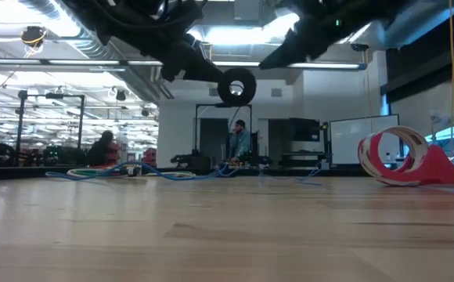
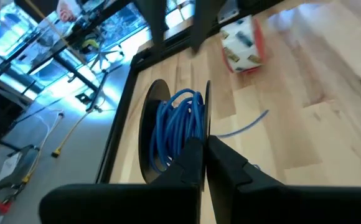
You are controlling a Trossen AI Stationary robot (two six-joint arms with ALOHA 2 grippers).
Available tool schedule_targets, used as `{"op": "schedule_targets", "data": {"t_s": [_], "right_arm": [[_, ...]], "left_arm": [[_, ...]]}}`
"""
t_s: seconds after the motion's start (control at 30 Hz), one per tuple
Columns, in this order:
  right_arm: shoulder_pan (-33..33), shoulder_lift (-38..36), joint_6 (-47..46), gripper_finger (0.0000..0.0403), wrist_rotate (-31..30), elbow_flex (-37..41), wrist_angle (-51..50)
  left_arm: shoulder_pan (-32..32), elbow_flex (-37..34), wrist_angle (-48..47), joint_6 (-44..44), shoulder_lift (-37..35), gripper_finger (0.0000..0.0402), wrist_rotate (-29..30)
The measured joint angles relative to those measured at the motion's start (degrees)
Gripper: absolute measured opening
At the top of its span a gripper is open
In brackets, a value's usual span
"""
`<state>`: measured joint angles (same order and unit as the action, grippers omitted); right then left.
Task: Coil cords
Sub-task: Coil the blue wire onto the spool
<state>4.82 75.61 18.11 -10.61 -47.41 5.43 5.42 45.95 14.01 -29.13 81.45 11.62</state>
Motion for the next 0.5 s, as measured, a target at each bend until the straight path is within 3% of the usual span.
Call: {"op": "schedule_targets", "data": {"t_s": [0.13, 0.23, 0.5], "right_arm": [[3.51, -0.02, -1.7, 0.011, 8.01, 6.25, 13.74], [3.94, 0.0, -2.99, 0.011, 9.77, 9.24, 20.47], [3.83, 1.91, -3.62, 0.011, 12.29, 10.14, 24.84]], "left_arm": [[-0.8, 0.0, 0.47, -1.37, 0.0, 0.0001, -0.58], [-1.23, 0.0, 0.6, -1.87, 0.0, 0.0001, -0.6], [-2.07, 0.0, 1.89, -2.69, 0.0, 0.0001, -0.6]]}}
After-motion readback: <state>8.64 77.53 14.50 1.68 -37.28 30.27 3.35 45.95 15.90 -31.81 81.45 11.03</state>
